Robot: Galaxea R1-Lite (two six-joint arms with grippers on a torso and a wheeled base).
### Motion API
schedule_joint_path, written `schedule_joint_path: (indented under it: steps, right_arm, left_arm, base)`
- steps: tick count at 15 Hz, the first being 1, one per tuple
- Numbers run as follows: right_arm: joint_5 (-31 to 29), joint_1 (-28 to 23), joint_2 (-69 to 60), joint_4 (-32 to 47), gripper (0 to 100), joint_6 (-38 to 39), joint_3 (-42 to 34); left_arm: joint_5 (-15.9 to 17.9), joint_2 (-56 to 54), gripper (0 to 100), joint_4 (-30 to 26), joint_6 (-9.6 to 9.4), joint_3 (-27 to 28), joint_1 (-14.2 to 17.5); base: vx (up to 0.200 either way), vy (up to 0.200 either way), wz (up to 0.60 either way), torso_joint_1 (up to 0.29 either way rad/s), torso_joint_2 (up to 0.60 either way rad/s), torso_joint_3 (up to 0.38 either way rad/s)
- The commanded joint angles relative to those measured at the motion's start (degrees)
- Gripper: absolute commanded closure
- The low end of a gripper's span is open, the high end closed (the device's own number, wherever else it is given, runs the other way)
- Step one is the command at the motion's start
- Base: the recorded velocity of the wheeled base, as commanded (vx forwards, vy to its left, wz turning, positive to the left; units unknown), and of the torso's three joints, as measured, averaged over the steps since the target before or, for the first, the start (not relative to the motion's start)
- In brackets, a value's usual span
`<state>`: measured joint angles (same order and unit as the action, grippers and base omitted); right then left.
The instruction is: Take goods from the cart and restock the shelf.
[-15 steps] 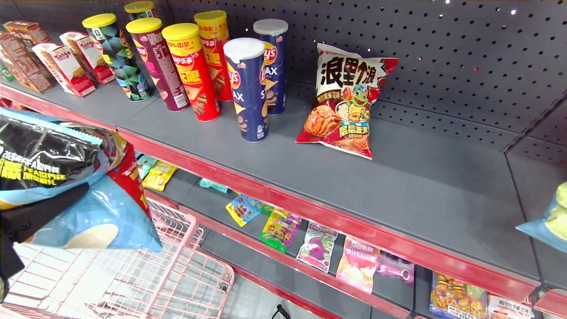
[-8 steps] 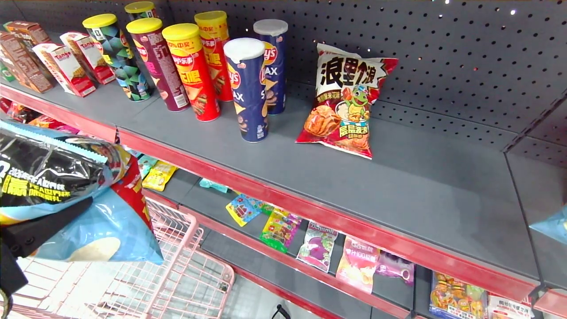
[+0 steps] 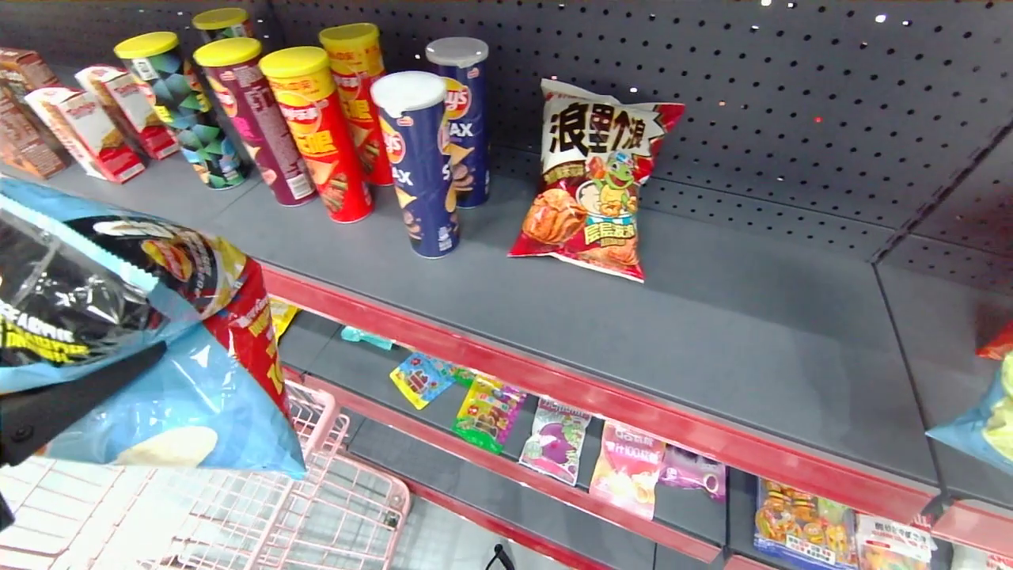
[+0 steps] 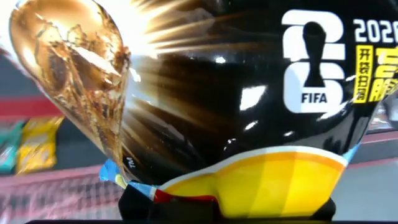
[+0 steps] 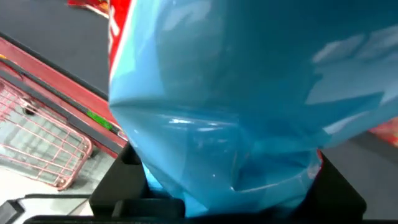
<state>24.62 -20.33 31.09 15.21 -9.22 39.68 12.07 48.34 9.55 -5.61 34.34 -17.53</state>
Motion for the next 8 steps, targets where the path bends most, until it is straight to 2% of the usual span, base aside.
schedule_joint_path:
  steps: [1,3,8]
  right_arm:
    - [0.0,0.0,0.1,0.0,100,-0.1,-0.2]
    - [0.0,0.0,0.1,0.0,100,-0.2,-0.3]
    - [0.0,0.0,0.0,0.0,100,-1.1,-1.2]
  left_arm:
    - [0.1,0.4,100,0.0,-0.02,0.0,-2.3]
    - [0.1,0.6,100,0.0,-0.02,0.0,-3.6]
    - [0.1,1.1,100,0.1,-0.11,1.6,-3.7]
  base:
    - [0.000,0.000,-0.60,0.012,0.00,0.007]
    - [0.000,0.000,-0.60,0.012,0.01,0.005]
    - [0.000,0.000,-0.60,0.001,0.00,0.004]
